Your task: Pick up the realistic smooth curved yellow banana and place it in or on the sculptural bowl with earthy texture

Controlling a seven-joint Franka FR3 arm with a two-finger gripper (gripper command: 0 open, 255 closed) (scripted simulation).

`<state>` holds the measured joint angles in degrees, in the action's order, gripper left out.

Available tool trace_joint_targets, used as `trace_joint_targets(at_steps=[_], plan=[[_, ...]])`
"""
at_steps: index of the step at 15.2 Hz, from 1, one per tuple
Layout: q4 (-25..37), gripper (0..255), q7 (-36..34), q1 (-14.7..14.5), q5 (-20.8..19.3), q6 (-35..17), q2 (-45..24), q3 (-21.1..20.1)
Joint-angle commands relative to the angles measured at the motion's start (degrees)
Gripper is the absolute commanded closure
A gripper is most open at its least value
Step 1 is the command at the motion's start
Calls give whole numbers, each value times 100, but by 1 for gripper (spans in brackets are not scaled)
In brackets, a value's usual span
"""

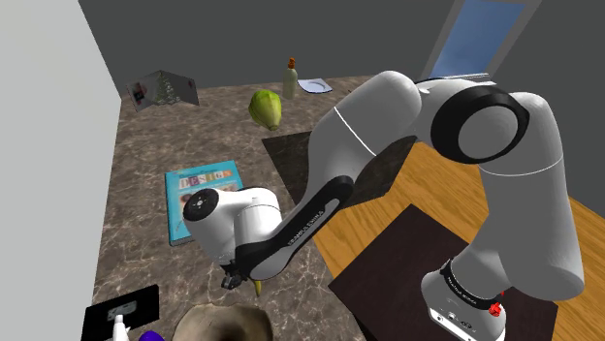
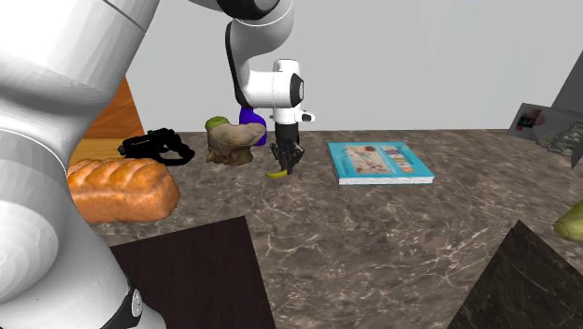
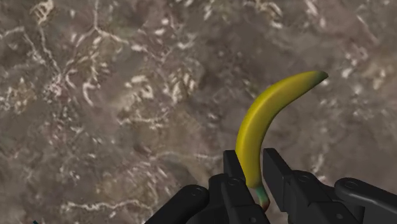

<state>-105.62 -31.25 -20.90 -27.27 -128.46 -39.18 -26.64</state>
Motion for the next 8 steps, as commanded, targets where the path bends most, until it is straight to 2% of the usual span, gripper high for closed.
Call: trace_joint_targets(at_steps=[1, 8], plan=[[-36, 255, -2, 24, -10, 4, -10, 34], [-38, 255, 83, 90, 114, 201, 202, -66]])
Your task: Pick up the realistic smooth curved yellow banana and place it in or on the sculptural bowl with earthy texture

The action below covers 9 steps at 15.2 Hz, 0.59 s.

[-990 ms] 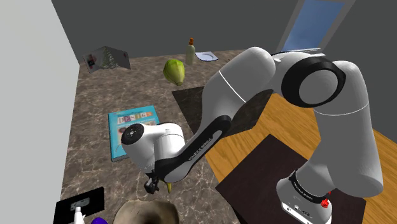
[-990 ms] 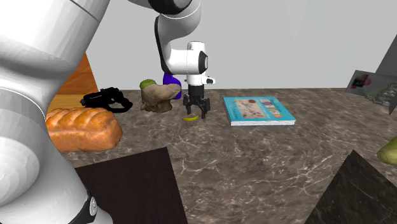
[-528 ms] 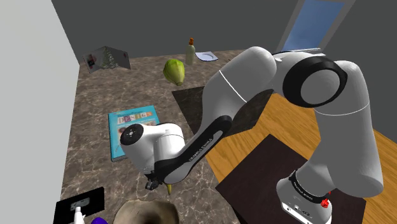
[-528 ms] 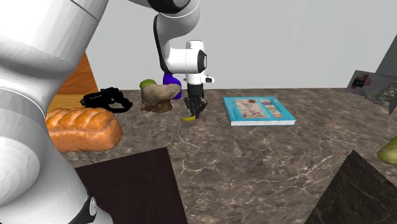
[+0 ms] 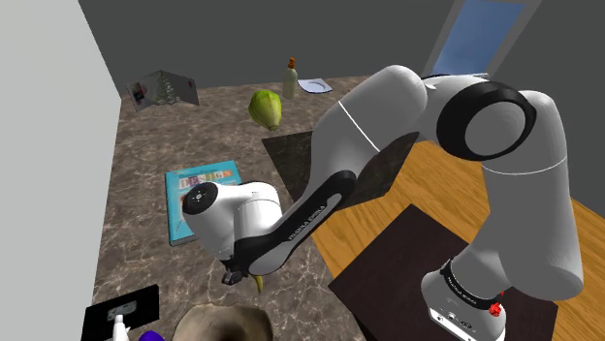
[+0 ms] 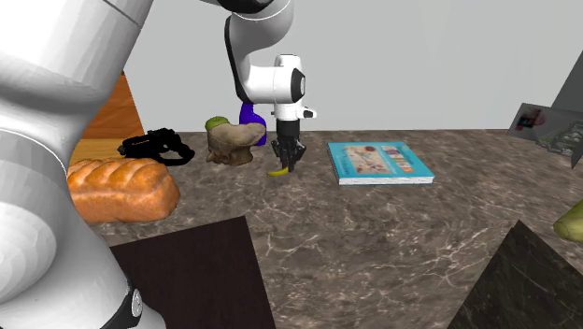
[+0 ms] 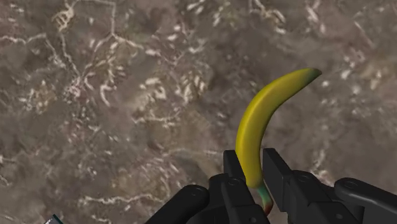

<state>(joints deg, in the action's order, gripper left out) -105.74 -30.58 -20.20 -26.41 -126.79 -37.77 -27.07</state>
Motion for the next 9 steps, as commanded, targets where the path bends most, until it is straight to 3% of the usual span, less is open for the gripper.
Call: trace_joint_targets(at_steps=[1, 9], plan=[[-34, 255, 36, 38, 59, 80, 119, -48], [-49, 255, 202, 169, 313, 464, 558, -233]])
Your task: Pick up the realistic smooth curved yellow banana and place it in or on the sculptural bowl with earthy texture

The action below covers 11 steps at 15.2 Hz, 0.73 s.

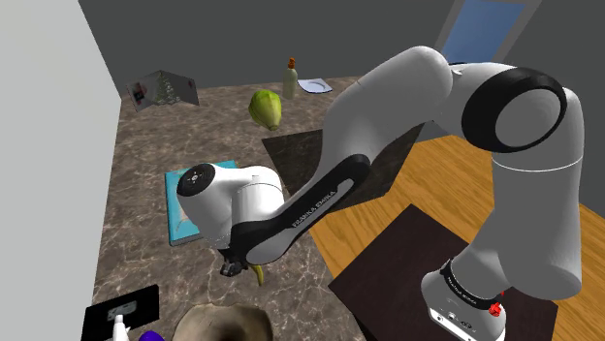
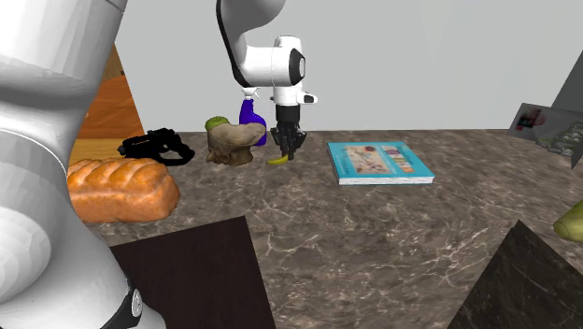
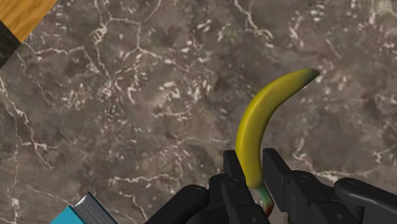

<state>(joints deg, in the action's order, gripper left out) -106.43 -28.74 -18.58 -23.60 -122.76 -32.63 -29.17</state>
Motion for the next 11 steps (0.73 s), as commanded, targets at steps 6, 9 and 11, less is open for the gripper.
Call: trace_joint_targets(at_steps=[6, 9, 11], plan=[[63, 255, 146, 91, 221, 370, 348, -145], [102, 255, 209, 129, 313, 531, 491, -200], [134, 255, 251, 152, 373, 642, 583, -234]])
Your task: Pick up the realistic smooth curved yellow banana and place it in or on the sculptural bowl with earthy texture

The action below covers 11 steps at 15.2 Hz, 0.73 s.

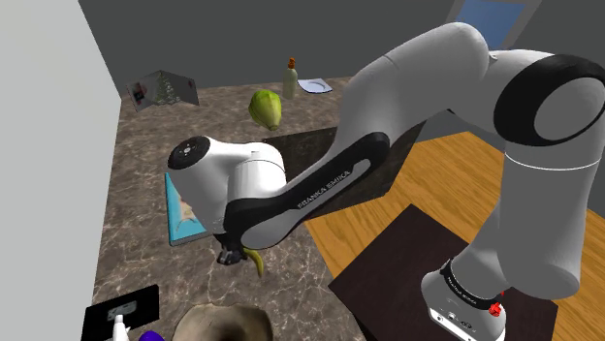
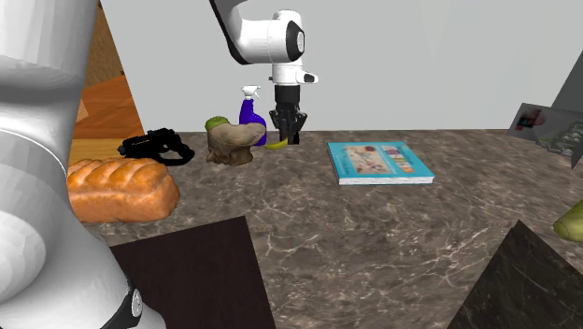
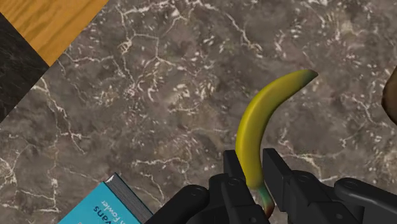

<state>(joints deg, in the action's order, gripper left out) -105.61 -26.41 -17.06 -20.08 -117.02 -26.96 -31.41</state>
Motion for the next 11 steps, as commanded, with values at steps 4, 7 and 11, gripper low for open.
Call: trace_joint_targets(at_steps=[4, 7, 11], plan=[[134, 255, 100, 41, 136, 294, 190, -73], [209, 255, 160, 67, 218, 470, 312, -114], [328, 255, 236, 97, 319, 710, 462, -162]])
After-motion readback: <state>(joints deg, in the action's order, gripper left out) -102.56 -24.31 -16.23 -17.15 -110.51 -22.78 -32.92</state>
